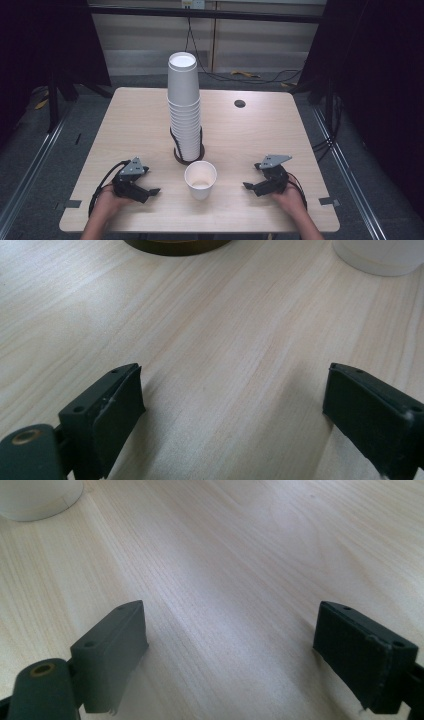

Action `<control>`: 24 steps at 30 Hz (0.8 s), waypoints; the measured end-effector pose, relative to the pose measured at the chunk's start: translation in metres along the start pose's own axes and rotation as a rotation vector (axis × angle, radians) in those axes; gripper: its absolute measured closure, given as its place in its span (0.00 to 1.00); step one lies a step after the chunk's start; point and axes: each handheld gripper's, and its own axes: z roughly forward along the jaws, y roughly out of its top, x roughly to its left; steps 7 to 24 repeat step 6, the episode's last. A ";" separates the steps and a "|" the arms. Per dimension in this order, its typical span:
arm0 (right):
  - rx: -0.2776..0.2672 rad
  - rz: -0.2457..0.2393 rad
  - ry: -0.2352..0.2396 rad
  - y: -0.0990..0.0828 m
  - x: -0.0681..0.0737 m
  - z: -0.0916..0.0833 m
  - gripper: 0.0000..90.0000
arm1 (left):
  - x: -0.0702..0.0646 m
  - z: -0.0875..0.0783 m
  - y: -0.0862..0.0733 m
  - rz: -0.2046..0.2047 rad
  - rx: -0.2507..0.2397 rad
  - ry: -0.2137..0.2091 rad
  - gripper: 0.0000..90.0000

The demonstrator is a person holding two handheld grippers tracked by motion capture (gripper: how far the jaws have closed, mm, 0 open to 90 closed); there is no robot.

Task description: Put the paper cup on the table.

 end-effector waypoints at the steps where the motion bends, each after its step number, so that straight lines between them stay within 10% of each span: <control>1: 0.000 0.000 -0.001 0.000 0.000 0.000 0.15 | -0.001 0.000 0.000 -0.006 -0.001 0.006 0.10; 24: 0.000 0.002 -0.002 0.000 0.000 0.000 0.15 | -0.001 0.000 0.000 -0.009 -0.001 0.006 0.10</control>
